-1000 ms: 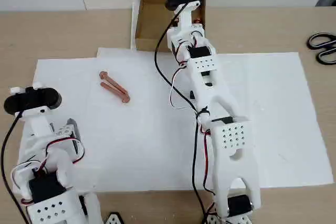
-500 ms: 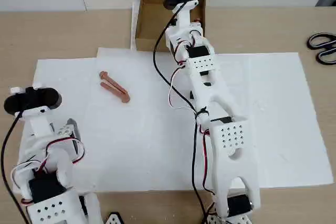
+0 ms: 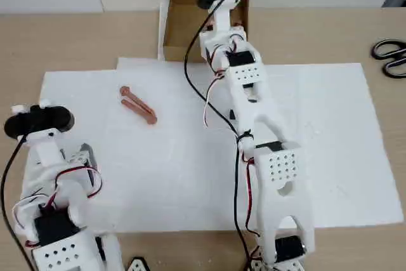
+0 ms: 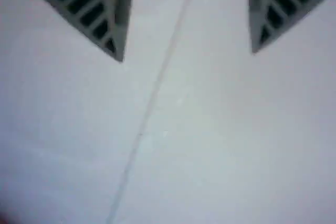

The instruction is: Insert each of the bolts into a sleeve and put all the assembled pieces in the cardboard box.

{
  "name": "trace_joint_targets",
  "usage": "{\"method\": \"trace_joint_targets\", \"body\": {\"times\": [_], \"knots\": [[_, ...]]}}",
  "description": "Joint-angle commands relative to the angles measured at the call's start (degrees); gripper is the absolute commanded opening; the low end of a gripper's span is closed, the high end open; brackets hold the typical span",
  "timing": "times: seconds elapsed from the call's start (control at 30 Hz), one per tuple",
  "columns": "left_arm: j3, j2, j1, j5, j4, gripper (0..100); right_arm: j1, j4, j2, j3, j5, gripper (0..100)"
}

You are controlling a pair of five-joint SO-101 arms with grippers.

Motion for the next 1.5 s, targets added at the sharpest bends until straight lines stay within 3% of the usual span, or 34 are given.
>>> {"method": "trace_joint_targets", "body": {"times": [0.0,0.6,1.17,1.47], "knots": [[-0.2,-0.3,-0.2,-0.4,0.2,15,-0.9,1.4,-7.3,-4.0,-0.4,0.4],[-0.2,-0.3,-0.2,-0.4,0.2,15,-1.5,-2.3,-7.2,-9.3,-0.3,0.4],[-0.2,-0.3,-0.2,-0.4,0.3,15,-1.4,-27.1,7.3,-10.9,-0.2,0.4],[-0.1,-0.3,-0.3,-0.4,0.3,15,0.2,-30.5,12.8,-10.9,-0.2,0.7]]}}
